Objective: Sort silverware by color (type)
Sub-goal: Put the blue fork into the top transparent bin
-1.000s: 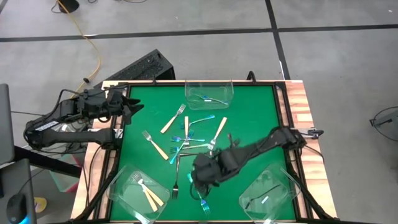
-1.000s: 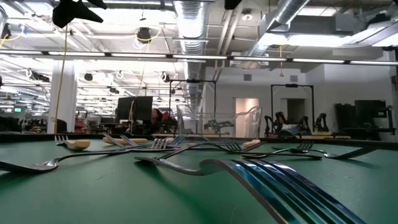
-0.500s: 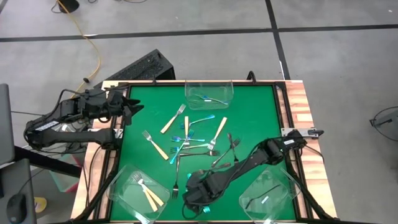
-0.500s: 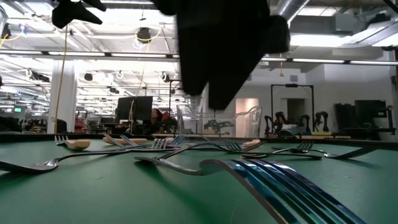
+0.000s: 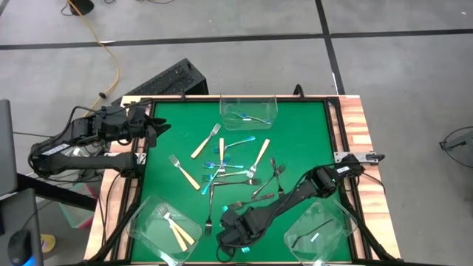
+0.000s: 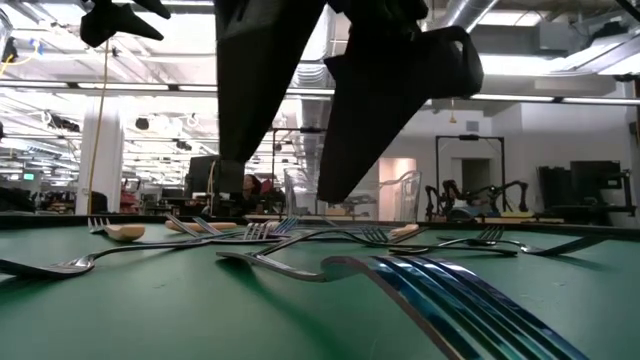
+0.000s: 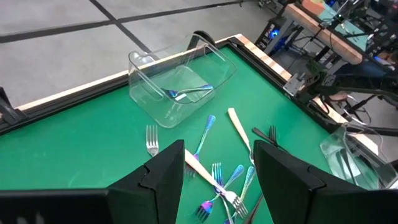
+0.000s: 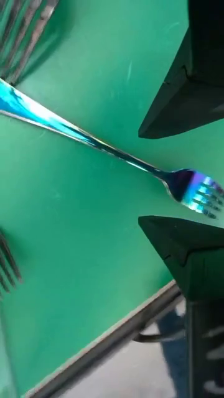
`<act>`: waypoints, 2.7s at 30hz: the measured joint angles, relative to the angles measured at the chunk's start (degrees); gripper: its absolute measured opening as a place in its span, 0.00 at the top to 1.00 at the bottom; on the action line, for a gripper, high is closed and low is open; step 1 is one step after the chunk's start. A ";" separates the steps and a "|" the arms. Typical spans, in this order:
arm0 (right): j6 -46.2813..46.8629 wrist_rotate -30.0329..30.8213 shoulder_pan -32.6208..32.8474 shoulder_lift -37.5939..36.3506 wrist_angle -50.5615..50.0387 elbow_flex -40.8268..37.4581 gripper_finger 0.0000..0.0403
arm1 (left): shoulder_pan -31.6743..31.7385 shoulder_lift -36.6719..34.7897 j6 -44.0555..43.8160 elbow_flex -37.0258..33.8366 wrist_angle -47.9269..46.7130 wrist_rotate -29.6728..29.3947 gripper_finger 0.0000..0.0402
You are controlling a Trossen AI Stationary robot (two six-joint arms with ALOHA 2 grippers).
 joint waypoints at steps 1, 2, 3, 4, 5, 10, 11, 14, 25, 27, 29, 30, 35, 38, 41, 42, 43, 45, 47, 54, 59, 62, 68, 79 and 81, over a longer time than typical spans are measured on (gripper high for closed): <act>0.55 0.44 -0.01 0.01 -0.03 0.00 0.42 | 0.00 0.00 -0.46 0.00 0.00 -0.02 0.56; 0.99 0.71 -0.02 0.00 0.01 0.00 0.42 | 0.00 0.00 -0.82 0.00 0.00 -0.02 0.56; 1.39 0.89 -0.02 -0.01 0.00 0.00 0.42 | 0.00 0.02 -1.06 0.00 0.00 -0.04 0.56; 1.48 1.02 -0.02 -0.01 0.03 0.00 0.42 | 0.00 0.00 -1.16 0.00 0.00 -0.04 0.56; 1.51 1.24 -0.03 -0.01 0.04 0.00 0.42 | 0.00 0.00 -1.18 0.00 0.00 -0.04 0.56; 2.54 1.50 0.30 1.89 -0.38 -0.11 0.42 | 0.00 0.01 -2.36 -0.02 0.00 -0.04 0.56; 2.60 1.14 0.42 2.35 -0.50 -0.15 0.42 | 0.00 0.00 -2.64 -0.02 0.00 -0.07 0.56; 2.98 -0.30 0.78 3.33 -0.78 0.00 0.42 | 0.00 0.02 -3.20 -0.02 0.00 -0.06 0.56; 4.26 -4.87 0.63 4.49 -3.15 0.04 0.57 | 0.00 0.00 -3.86 -0.02 0.00 -1.57 0.56; 4.40 -4.85 0.59 4.51 -3.63 0.04 0.65 | 0.00 0.00 -3.92 -0.02 0.00 -1.62 0.56; 4.18 -4.90 0.57 4.53 -3.91 0.04 0.72 | 0.00 0.00 -3.95 -0.02 0.00 -1.99 0.56; 3.95 -4.92 0.57 4.55 -4.06 0.02 0.76 | 0.00 0.02 -3.97 -0.02 0.00 -2.27 0.56; 2.68 -5.34 0.57 4.55 -4.01 0.03 0.92 | 0.00 0.00 -3.98 -0.02 0.00 -3.71 0.56; 1.38 -5.42 0.57 4.55 -4.04 0.07 0.97 | 0.00 0.00 -3.98 -0.02 0.00 -4.30 0.56; 0.79 -5.97 -0.01 4.55 -4.10 0.07 0.98 | 0.00 0.00 -3.98 -0.02 0.00 -4.42 0.56; 0.39 -6.32 -0.16 4.55 -4.13 0.07 0.97 | 0.00 0.00 -3.98 -0.02 0.00 -4.42 0.56; -0.07 -6.38 -0.19 4.52 -4.14 0.07 0.97 | 0.00 0.02 -3.98 -0.02 0.00 -4.42 0.56; -0.90 -6.21 -0.30 4.31 -4.18 0.04 0.97 | 0.00 0.01 -3.98 -0.02 0.00 -4.42 0.56; -2.12 -6.42 -0.87 3.93 -4.34 -0.02 0.97 | 0.00 0.00 -3.95 -0.02 0.00 -4.43 0.56; -7.49 -4.79 -2.81 1.01 -4.68 -0.22 0.97 | 0.00 0.00 -3.45 -0.02 0.00 -5.09 0.56; -12.03 -3.40 -4.97 -2.16 -5.55 -0.20 0.97 | 0.00 0.01 -1.99 -0.02 0.02 -6.20 0.56; -15.50 -1.20 -6.89 -4.48 -7.05 -0.20 0.97 | 0.00 0.00 -1.18 -0.02 0.04 -6.54 0.56; -25.24 4.81 -12.15 -9.63 -12.77 -0.02 0.97 | 0.00 0.02 0.74 -0.02 0.11 -7.04 0.56; -48.42 7.96 -27.55 -14.20 -13.96 -0.02 0.97 | 0.00 0.00 0.83 -0.02 0.20 -9.13 0.56; -52.92 7.96 -30.69 -14.20 -13.72 -0.02 0.97 | 0.00 0.02 0.83 -0.02 0.20 -9.72 0.56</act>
